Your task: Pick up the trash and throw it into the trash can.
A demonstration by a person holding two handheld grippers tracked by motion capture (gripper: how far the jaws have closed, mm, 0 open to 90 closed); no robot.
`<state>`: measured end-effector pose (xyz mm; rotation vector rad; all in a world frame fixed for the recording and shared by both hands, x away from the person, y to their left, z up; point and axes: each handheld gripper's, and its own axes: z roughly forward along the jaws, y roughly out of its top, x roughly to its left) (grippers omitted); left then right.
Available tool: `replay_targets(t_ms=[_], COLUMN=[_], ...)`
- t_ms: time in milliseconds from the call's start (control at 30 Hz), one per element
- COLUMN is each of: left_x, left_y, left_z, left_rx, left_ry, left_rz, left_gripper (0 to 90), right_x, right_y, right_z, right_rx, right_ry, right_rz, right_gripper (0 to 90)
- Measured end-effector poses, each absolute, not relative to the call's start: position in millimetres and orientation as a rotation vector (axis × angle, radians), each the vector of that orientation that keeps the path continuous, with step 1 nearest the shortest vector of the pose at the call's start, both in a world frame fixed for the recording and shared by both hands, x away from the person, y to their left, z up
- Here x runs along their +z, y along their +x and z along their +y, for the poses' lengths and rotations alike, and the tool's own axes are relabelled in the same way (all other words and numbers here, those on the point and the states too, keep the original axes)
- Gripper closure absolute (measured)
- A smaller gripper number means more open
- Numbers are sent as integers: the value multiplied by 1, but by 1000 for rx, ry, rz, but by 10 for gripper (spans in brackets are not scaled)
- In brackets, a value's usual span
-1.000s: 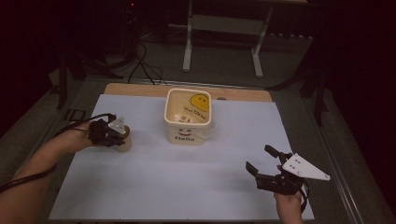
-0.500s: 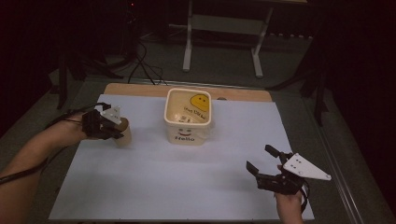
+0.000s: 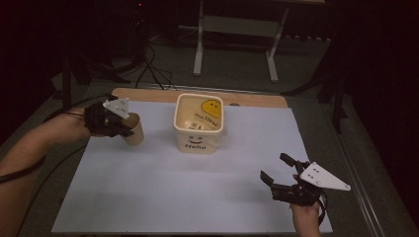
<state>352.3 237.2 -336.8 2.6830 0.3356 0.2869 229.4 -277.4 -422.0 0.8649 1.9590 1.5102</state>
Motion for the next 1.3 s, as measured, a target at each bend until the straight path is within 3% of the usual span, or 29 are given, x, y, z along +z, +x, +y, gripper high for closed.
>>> replay_targets(t_ms=[767, 1300], left_x=[-260, -234], left_y=[356, 366], left_z=[202, 160], left_rx=[351, 350], left_ry=[2635, 2630], left_rz=[209, 145], left_gripper=[892, 892], right_x=[-423, -423], right_y=[230, 230], right_z=[-275, -277], right_rx=[1512, 1510], right_ry=[861, 862], right_rz=[1972, 1971], right_gripper=[126, 126])
